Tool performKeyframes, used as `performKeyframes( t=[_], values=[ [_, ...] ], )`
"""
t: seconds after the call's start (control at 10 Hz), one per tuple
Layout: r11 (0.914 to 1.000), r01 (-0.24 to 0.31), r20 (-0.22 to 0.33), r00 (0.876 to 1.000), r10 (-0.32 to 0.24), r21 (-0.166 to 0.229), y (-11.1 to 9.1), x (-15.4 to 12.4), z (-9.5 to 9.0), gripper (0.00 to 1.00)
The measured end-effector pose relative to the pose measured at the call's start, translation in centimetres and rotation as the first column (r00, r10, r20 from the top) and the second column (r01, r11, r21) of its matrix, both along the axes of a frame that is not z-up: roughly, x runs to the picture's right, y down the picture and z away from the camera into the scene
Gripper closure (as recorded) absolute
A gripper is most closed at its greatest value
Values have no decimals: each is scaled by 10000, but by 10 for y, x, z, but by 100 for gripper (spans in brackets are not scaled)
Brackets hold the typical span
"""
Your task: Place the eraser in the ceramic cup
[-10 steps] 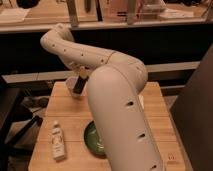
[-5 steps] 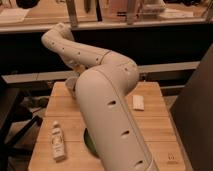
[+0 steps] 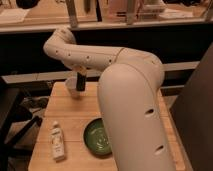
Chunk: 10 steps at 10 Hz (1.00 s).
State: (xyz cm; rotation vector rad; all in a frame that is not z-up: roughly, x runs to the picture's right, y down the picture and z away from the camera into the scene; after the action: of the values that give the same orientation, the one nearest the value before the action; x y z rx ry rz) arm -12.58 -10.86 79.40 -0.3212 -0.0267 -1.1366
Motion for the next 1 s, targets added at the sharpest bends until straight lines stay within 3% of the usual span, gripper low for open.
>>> performKeyframes(
  t=[0.2, 0.7, 1.0],
  values=[
    [9944, 942, 521, 9940, -966, 473, -5, -6, -2, 100],
    [9796, 1334, 1651, 9736, -1578, 1500, -27, -12, 1, 100],
    [9729, 1189, 2706, 9474, -1710, 1984, -40, -20, 7, 100]
  ],
)
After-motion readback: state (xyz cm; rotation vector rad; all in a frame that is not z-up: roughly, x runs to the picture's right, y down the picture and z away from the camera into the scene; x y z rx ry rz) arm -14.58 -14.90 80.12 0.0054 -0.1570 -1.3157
